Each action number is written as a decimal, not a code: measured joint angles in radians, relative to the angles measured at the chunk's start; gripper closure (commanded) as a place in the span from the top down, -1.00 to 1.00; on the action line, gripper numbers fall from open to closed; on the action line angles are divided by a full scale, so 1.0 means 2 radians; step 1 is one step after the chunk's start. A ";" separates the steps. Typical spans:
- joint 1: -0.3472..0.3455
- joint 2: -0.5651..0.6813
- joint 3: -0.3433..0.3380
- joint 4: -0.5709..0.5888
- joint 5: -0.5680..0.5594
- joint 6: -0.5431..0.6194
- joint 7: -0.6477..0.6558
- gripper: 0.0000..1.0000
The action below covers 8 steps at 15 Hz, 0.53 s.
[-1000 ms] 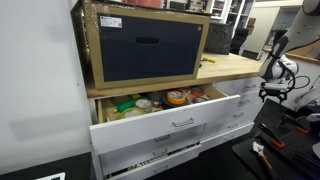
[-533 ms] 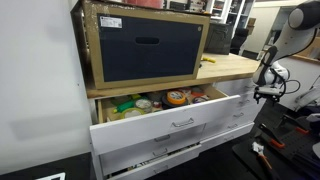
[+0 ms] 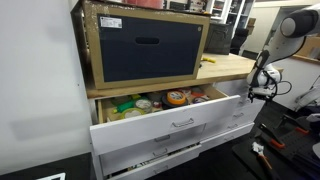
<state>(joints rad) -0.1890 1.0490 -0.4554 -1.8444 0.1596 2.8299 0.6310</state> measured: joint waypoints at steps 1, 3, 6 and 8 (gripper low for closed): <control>0.001 0.003 0.000 0.005 0.002 0.000 0.000 1.00; 0.002 0.010 -0.001 0.013 0.004 0.001 0.000 1.00; 0.002 0.019 -0.002 0.021 0.006 0.002 0.000 1.00; 0.003 0.026 -0.004 0.024 0.007 0.007 0.000 1.00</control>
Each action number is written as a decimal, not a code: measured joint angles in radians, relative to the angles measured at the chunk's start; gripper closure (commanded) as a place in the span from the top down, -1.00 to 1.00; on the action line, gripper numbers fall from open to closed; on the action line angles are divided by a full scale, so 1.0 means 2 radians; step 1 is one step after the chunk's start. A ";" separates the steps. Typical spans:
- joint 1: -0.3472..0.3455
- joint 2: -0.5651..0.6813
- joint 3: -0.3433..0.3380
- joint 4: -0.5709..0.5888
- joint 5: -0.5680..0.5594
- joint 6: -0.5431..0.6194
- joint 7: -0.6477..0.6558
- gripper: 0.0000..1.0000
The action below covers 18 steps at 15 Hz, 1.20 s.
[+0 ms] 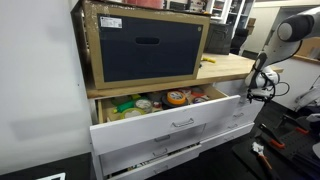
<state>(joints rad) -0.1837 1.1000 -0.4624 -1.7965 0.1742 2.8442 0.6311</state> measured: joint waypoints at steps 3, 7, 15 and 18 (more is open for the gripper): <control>0.002 0.006 -0.003 0.000 0.002 0.016 0.000 1.00; 0.008 0.006 -0.011 0.000 0.007 0.035 0.000 1.00; 0.011 0.010 -0.017 0.002 0.025 0.041 0.000 1.00; 0.011 0.016 -0.017 0.006 0.030 0.041 0.002 1.00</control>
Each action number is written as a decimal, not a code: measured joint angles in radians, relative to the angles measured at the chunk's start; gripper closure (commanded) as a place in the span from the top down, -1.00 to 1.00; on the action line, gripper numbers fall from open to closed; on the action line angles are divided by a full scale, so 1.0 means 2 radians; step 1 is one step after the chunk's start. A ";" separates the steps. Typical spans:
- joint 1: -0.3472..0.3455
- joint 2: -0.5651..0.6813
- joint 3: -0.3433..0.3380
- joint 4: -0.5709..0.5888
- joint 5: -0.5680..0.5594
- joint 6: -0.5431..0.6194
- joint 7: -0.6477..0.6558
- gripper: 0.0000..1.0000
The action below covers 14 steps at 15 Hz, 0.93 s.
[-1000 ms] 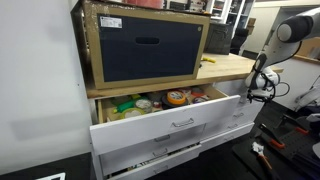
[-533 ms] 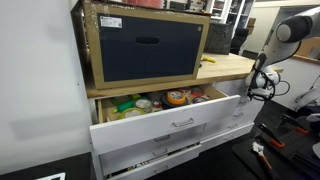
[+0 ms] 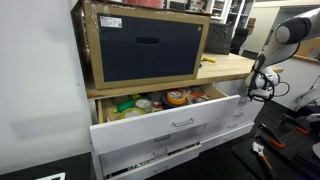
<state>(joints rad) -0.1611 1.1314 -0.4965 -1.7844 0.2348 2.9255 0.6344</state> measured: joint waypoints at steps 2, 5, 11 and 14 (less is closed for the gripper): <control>0.000 0.005 0.000 0.005 0.007 0.000 0.001 1.00; 0.000 0.010 -0.002 0.012 0.016 0.000 0.006 1.00; 0.004 0.021 -0.008 0.018 0.016 0.014 0.031 1.00; 0.008 0.028 -0.011 0.017 0.019 0.029 0.041 1.00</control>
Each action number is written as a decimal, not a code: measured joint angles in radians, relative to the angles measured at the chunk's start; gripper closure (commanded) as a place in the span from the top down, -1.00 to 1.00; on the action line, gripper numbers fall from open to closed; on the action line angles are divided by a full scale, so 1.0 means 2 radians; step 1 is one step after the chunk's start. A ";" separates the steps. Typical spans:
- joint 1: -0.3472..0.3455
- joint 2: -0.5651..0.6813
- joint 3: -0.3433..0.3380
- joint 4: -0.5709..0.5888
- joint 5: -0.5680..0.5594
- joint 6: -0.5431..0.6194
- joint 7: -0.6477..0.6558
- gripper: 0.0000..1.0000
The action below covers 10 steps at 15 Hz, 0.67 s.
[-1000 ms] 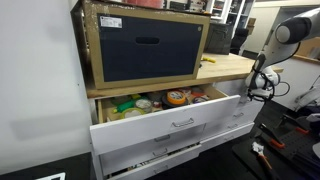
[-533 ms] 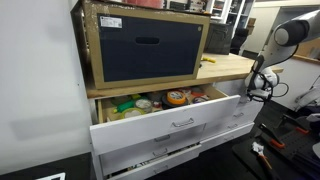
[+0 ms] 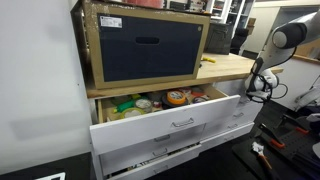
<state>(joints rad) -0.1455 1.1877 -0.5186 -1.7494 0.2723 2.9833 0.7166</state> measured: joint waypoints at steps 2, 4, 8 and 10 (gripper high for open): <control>0.002 0.005 0.000 -0.001 0.006 0.011 0.000 1.00; 0.004 0.009 0.000 -0.002 0.013 0.018 0.000 1.00; 0.010 0.015 0.001 -0.003 0.017 0.020 0.000 1.00; 0.011 0.016 0.007 -0.004 0.017 0.020 0.000 1.00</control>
<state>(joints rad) -0.1239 1.2188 -0.5056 -1.7575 0.3063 3.0228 0.7174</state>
